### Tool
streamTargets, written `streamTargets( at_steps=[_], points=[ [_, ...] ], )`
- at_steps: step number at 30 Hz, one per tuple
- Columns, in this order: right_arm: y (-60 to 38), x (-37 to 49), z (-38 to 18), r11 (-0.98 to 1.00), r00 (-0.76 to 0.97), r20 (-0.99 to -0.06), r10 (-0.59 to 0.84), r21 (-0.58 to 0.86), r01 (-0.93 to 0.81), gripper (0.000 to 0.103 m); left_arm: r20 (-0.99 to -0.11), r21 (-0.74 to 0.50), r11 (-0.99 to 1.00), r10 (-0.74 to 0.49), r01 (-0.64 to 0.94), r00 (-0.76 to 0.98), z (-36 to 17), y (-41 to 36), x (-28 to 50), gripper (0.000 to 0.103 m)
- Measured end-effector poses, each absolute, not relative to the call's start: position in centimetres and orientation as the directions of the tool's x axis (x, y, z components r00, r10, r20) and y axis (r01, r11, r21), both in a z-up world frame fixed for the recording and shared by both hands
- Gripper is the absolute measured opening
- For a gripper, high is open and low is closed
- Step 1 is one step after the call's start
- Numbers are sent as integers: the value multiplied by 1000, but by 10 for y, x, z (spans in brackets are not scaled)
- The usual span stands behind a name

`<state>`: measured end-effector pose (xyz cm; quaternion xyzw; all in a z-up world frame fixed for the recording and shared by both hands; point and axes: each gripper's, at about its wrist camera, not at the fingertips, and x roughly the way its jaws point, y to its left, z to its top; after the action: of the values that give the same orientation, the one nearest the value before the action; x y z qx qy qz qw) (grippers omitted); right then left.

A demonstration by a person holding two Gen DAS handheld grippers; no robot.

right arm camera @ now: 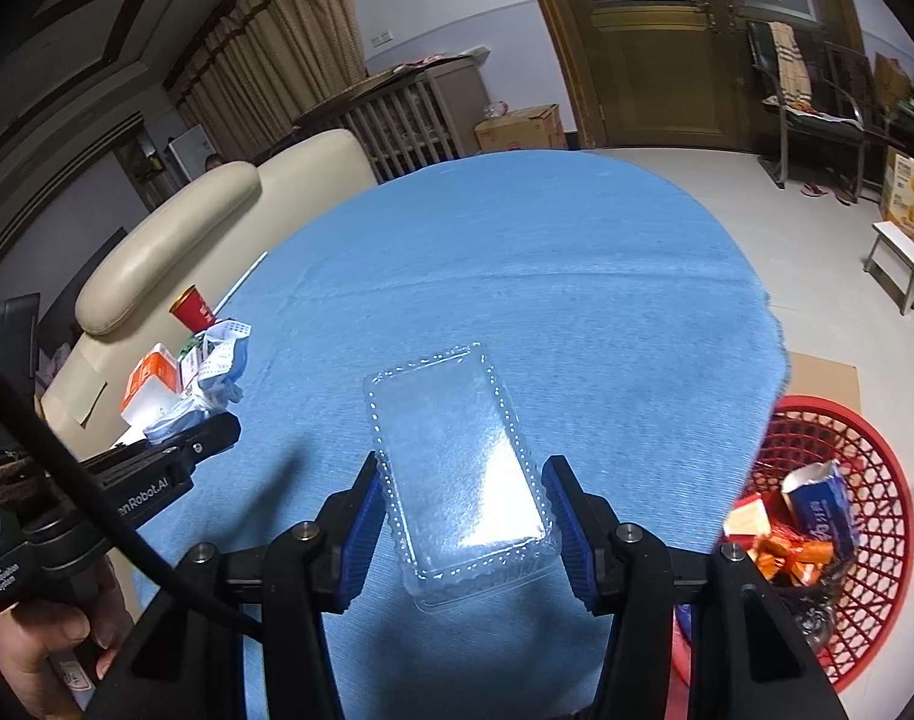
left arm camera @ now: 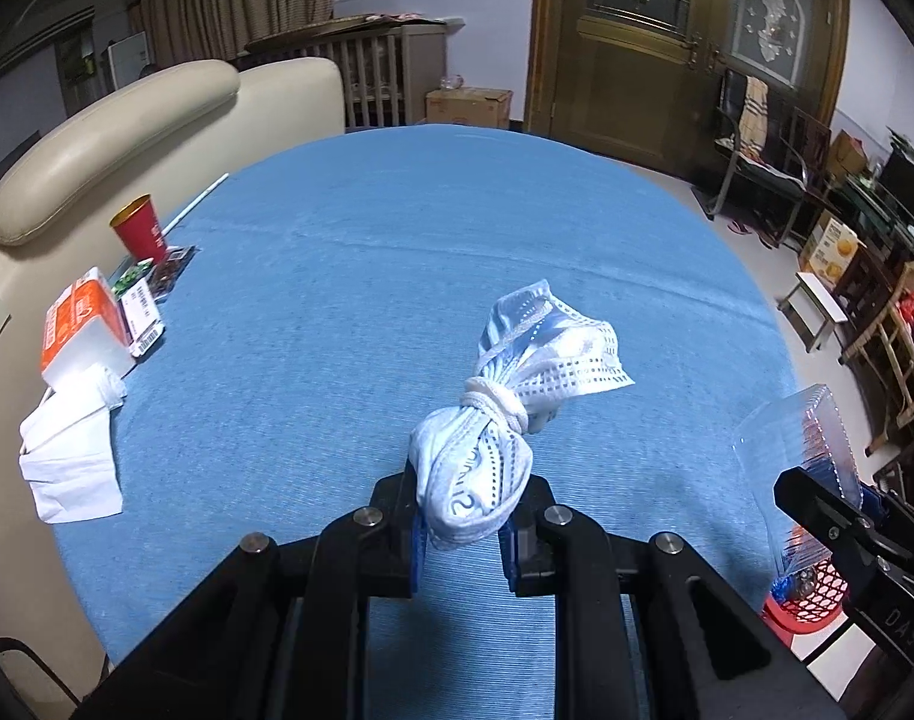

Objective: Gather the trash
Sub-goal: 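Lift and carry the white mask and clear plastic box over the red basket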

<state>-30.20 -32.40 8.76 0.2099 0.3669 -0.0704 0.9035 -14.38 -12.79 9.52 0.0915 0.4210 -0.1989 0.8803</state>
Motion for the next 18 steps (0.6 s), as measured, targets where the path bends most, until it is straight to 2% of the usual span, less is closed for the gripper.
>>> streamTargets(
  at_steps=[18],
  points=[
    [-384, -362, 91, 848, 707, -698, -113, 303, 435, 55, -780, -8, 838, -347, 546, 521, 94, -175, -178, 20]
  ],
)
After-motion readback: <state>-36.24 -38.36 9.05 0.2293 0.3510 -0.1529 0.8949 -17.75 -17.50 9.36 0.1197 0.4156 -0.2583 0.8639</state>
